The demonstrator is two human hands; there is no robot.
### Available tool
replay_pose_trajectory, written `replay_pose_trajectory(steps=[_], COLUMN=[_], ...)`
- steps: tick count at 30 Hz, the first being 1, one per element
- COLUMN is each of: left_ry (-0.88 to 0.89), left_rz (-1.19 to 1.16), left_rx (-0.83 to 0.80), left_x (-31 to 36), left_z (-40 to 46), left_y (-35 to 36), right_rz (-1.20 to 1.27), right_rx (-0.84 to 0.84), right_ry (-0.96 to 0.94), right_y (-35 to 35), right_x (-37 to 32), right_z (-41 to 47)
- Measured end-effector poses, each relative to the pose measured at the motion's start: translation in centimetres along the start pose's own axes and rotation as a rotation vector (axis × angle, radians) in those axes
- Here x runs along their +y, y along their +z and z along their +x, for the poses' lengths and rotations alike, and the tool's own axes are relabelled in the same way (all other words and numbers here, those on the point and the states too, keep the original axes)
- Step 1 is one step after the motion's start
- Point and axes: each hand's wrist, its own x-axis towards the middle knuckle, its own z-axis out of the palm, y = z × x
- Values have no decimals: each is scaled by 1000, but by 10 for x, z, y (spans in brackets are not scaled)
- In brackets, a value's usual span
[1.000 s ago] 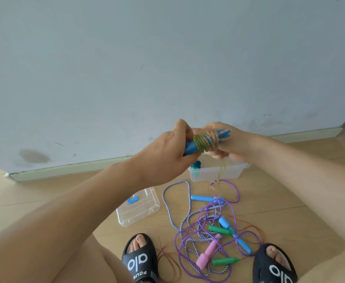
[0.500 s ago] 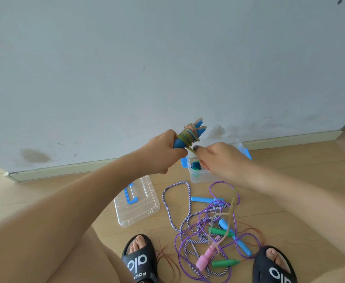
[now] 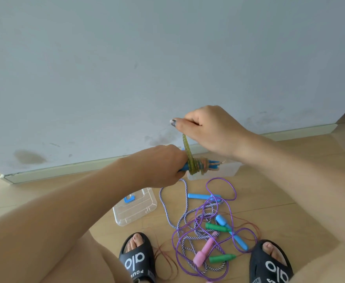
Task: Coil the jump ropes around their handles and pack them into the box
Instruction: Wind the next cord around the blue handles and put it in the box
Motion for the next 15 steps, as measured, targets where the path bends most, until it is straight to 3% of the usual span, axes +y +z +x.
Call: replay_pose_trajectory(steps=[3,6,11,15], left_ry=[95,56,54,-134], left_rz=[49,-160,-440,-589], left_rx=[58,81,201,220], left_x=[10,10,-2,-5], left_z=[1,-2,-11,-10], left_y=[1,0,-13,-16], right_rz=[4,57,385,350], right_rx=[-94,-175,-240,-192], right_ry=[50,160,324,365], right_y=[4,10,32,44], right_x=[16,38,61,54], right_z=[10,12,7,-4])
